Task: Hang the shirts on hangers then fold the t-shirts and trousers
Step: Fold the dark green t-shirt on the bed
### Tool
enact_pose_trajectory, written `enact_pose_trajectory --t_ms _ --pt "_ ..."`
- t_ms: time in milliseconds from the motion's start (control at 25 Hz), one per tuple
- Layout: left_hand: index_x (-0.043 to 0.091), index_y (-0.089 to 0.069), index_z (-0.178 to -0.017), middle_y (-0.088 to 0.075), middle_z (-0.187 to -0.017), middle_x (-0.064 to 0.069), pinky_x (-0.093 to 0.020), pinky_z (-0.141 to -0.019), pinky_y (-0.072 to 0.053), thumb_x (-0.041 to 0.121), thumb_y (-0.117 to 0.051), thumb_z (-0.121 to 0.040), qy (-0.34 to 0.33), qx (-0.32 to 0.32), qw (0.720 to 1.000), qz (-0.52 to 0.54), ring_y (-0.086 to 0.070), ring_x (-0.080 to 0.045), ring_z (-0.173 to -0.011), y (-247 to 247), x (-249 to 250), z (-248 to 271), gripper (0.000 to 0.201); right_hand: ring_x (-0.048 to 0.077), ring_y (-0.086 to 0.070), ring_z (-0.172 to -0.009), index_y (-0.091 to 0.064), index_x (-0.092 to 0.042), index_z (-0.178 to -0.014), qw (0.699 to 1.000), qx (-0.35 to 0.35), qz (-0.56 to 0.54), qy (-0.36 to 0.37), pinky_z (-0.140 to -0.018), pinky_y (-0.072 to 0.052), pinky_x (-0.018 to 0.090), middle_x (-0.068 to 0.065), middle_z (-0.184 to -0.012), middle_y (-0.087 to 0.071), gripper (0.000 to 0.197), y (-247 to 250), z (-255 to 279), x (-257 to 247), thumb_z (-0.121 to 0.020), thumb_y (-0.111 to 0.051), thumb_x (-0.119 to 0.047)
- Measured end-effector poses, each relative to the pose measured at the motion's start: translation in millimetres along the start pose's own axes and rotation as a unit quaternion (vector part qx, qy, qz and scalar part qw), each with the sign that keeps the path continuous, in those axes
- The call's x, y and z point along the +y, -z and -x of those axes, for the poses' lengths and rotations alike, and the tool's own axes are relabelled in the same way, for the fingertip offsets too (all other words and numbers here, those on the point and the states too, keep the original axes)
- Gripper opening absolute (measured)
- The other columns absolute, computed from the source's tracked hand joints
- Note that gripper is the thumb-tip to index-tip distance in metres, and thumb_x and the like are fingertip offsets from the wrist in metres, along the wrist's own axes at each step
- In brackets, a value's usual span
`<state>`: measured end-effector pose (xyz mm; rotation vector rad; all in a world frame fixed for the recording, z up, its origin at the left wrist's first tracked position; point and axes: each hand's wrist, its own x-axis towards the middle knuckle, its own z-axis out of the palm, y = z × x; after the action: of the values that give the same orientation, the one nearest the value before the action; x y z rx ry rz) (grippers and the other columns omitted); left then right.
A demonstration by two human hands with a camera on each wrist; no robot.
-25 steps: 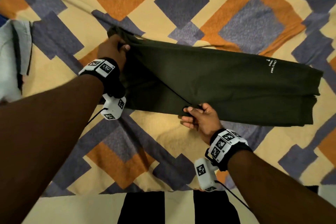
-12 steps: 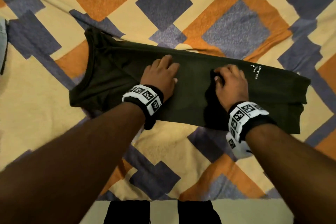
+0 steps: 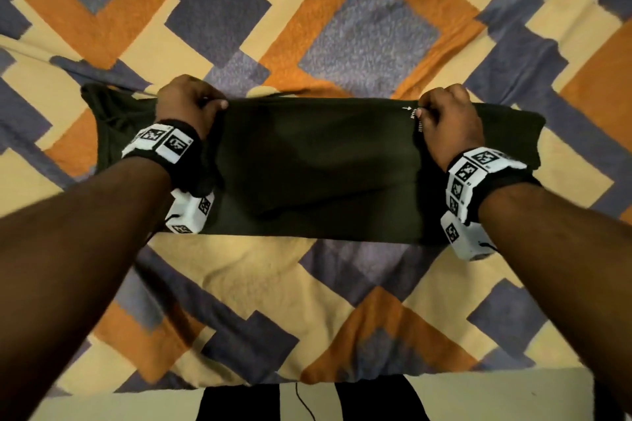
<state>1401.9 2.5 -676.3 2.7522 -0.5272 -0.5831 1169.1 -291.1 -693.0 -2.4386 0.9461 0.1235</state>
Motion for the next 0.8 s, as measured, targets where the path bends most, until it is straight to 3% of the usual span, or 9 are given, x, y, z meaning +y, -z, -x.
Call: enact_pose_trajectory --t_ms 80,120,240,320,400,520,600,680,800 --pt "0.006 -0.070 -0.102 -0.059 -0.114 -0.018 -0.037 -0.093 -0.041 0.019 -0.062 -0.089 0.032 0.046 0.998 0.013 -0.056 -0.036 -0.104 -2.4 14.4 11.4 0.020 0.035 -0.055 -0.098 -0.061 -0.009 -0.103 0.999 0.003 -0.004 0.034 -0.084 -0.048 0.040 0.015 -0.111 -0.051 0.015 3.7 7.7 10.9 -0.090 -0.058 -0.017" --pt "0.006 -0.069 -0.104 -0.058 -0.117 -0.018 -0.036 -0.095 -0.040 0.019 -0.059 -0.090 0.008 0.049 0.999 0.016 -0.055 -0.036 -0.107 -12.8 29.4 23.4 0.021 0.036 -0.055 -0.099 -0.062 -0.009 -0.102 0.998 0.005 0.003 0.070 -0.084 -0.048 0.043 0.015 -0.110 -0.052 0.016 1.1 14.2 13.5 -0.088 -0.059 -0.016" --pt "0.013 -0.062 -0.123 -0.049 -0.138 -0.015 -0.042 -0.108 -0.030 0.023 -0.053 -0.089 -0.172 -0.034 0.984 0.012 -0.044 -0.034 -0.129 -77.5 102.3 68.2 0.036 0.037 -0.050 -0.119 -0.063 -0.015 -0.115 0.987 -0.024 0.038 0.152 -0.099 -0.042 0.049 0.015 -0.127 -0.054 0.032 -24.0 34.5 4.3 -0.084 -0.059 -0.021" --pt "0.026 -0.036 -0.145 -0.018 -0.158 -0.009 -0.048 -0.116 -0.009 0.033 -0.047 -0.093 -0.182 -0.137 0.972 -0.059 -0.015 -0.028 -0.145 -118.1 142.1 85.4 0.054 0.029 -0.025 -0.143 -0.046 -0.029 -0.140 0.985 -0.095 0.087 0.116 -0.113 -0.017 0.056 0.003 -0.154 -0.033 0.048 -39.9 45.9 -4.9 -0.092 -0.050 -0.036" --pt "0.038 -0.006 -0.150 0.008 -0.160 0.001 -0.052 -0.115 0.004 0.048 -0.041 -0.094 -0.150 -0.170 0.965 -0.133 0.006 -0.024 -0.147 -138.0 145.3 81.7 0.066 0.021 -0.001 -0.149 -0.015 -0.043 -0.150 0.983 -0.118 0.134 0.053 -0.114 0.004 0.058 -0.012 -0.161 -0.005 0.063 -45.1 48.6 14.1 -0.093 -0.036 -0.059" --pt "0.047 0.012 -0.144 0.012 -0.159 0.007 -0.059 -0.112 0.002 0.068 -0.027 -0.086 -0.150 -0.145 0.960 -0.188 0.007 -0.027 -0.146 -122.0 99.7 72.3 0.073 0.023 0.006 -0.148 0.004 -0.044 -0.150 0.982 -0.103 0.160 0.023 -0.115 0.006 0.051 -0.011 -0.161 0.007 0.081 -23.3 45.7 59.9 -0.082 -0.023 -0.080" --pt "0.050 0.018 -0.141 0.014 -0.159 0.008 -0.063 -0.112 0.001 0.074 -0.018 -0.081 -0.105 -0.151 0.960 -0.208 0.008 -0.026 -0.146 -98.8 66.9 71.7 0.074 0.024 0.007 -0.148 0.005 -0.040 -0.151 0.981 -0.106 0.164 0.004 -0.117 0.006 0.048 -0.006 -0.162 0.008 0.083 -7.3 42.5 73.5 -0.082 -0.019 -0.081" --pt "0.049 0.016 -0.142 0.017 -0.158 0.005 -0.065 -0.111 0.003 0.074 -0.022 -0.082 -0.053 -0.145 0.964 -0.219 0.011 -0.027 -0.146 -86.3 60.8 80.8 0.076 0.023 0.007 -0.148 0.001 -0.034 -0.152 0.980 -0.095 0.173 -0.041 -0.114 0.012 0.053 -0.003 -0.162 0.008 0.080 0.5 45.8 72.5 -0.087 -0.021 -0.075" --pt "0.046 0.017 -0.142 0.018 -0.158 0.002 -0.064 -0.109 0.005 0.065 -0.038 -0.086 -0.099 -0.122 0.968 -0.196 0.013 -0.029 -0.145 -101.6 97.0 100.4 0.080 0.028 -0.004 -0.148 -0.019 -0.026 -0.152 0.981 -0.057 0.183 0.019 -0.112 0.007 0.061 0.003 -0.162 -0.007 0.072 -1.2 62.9 59.7 -0.092 -0.039 -0.060"
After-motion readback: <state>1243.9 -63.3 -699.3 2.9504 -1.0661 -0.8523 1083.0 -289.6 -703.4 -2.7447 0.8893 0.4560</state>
